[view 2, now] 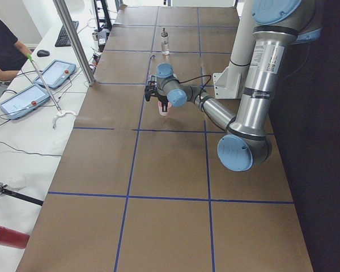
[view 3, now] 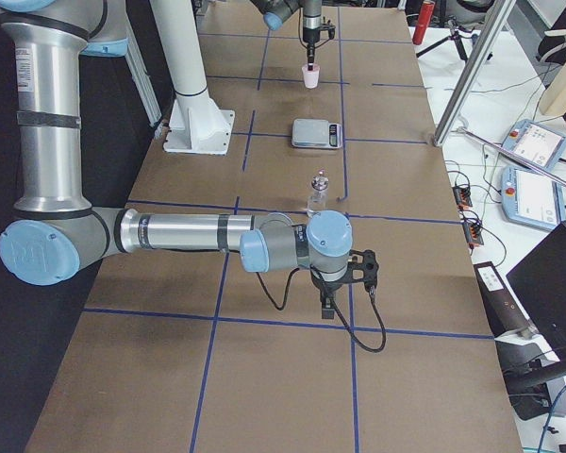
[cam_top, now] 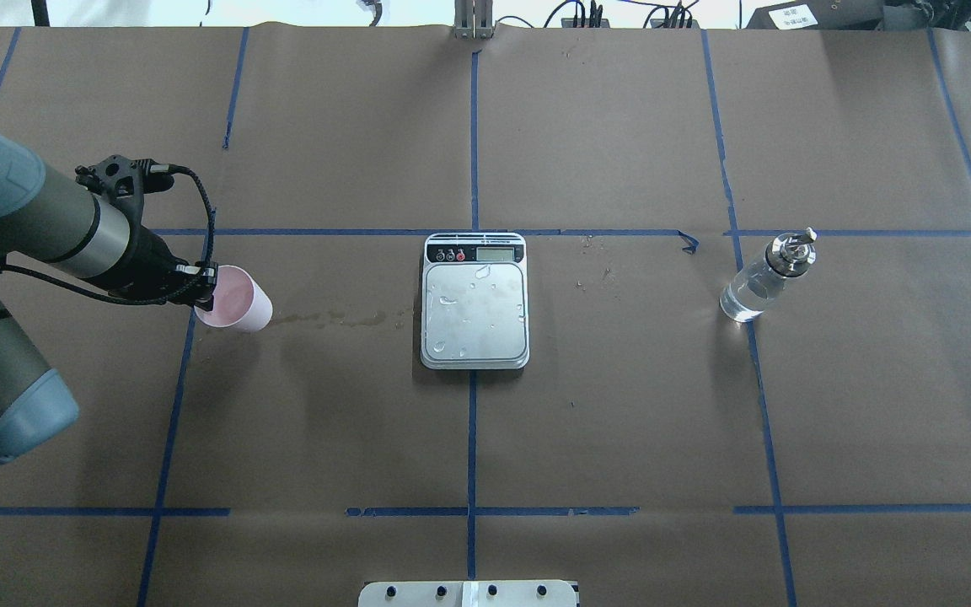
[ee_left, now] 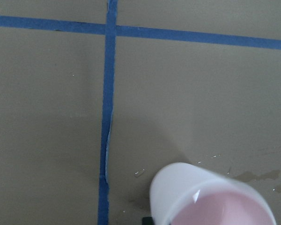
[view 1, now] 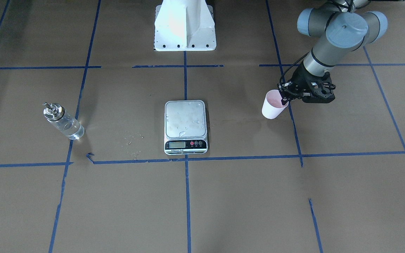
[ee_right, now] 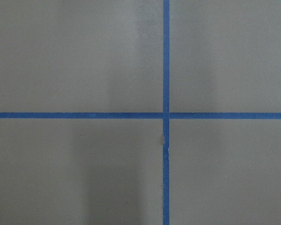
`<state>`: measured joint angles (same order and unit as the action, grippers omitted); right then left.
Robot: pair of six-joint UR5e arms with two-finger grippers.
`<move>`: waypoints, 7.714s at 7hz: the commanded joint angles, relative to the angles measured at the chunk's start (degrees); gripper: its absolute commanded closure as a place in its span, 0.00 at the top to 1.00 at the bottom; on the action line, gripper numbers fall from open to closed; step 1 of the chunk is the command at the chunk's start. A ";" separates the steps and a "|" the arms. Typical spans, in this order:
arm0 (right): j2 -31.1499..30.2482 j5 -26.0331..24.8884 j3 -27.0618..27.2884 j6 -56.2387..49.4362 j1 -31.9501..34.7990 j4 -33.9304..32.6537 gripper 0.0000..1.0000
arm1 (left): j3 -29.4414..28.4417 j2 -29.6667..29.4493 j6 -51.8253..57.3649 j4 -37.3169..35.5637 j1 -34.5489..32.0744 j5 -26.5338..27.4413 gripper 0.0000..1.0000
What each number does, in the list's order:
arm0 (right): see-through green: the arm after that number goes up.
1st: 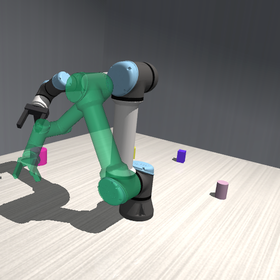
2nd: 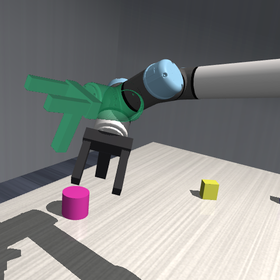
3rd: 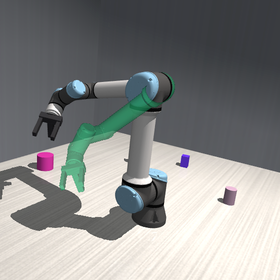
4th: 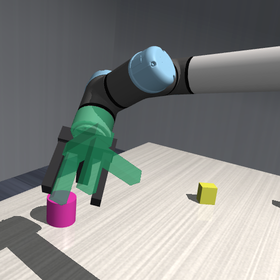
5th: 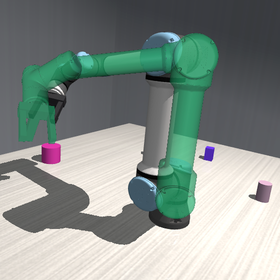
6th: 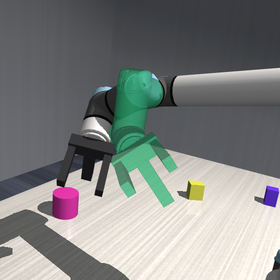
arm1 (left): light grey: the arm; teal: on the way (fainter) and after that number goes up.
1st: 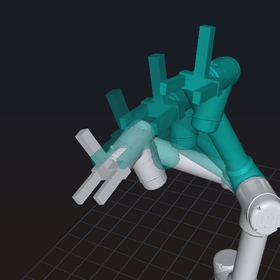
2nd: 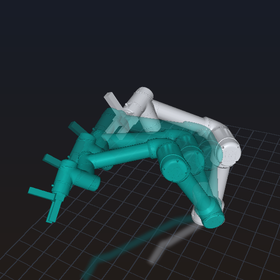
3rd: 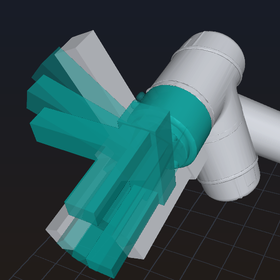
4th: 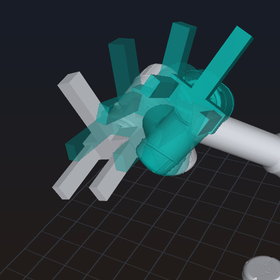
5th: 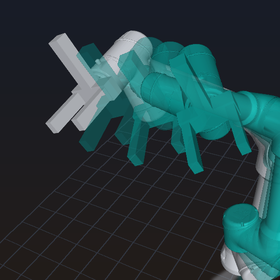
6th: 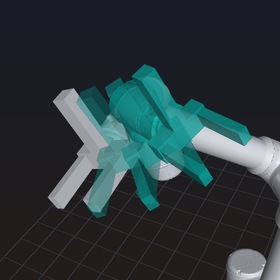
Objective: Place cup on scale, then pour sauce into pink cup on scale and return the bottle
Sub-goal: 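Carry the pink cup with the left gripper onto the scale, then release the cup and lift the left gripper away while the right arm reaches in, then grasp the glass sauce dispenser with the right gripper, then lift the dispenser with the right gripper and move it over the cup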
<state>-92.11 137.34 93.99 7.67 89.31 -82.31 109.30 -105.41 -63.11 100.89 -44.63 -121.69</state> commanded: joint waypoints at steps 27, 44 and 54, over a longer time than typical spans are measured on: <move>-8.96 -43.53 44.88 71.19 -50.98 3.73 1.00 | 4.96 -10.27 17.36 -17.93 -17.49 -0.75 1.00; 6.15 -97.53 7.00 75.20 -69.62 19.38 0.34 | -0.40 0.47 53.97 -17.13 -29.47 -0.22 1.00; 14.91 -95.92 19.05 34.05 -67.95 18.68 0.00 | -6.55 8.00 68.19 -11.38 -38.58 -5.30 1.00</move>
<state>-80.02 43.75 114.13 50.06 21.87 -63.52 103.94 -100.83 1.98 85.70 -80.01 -124.88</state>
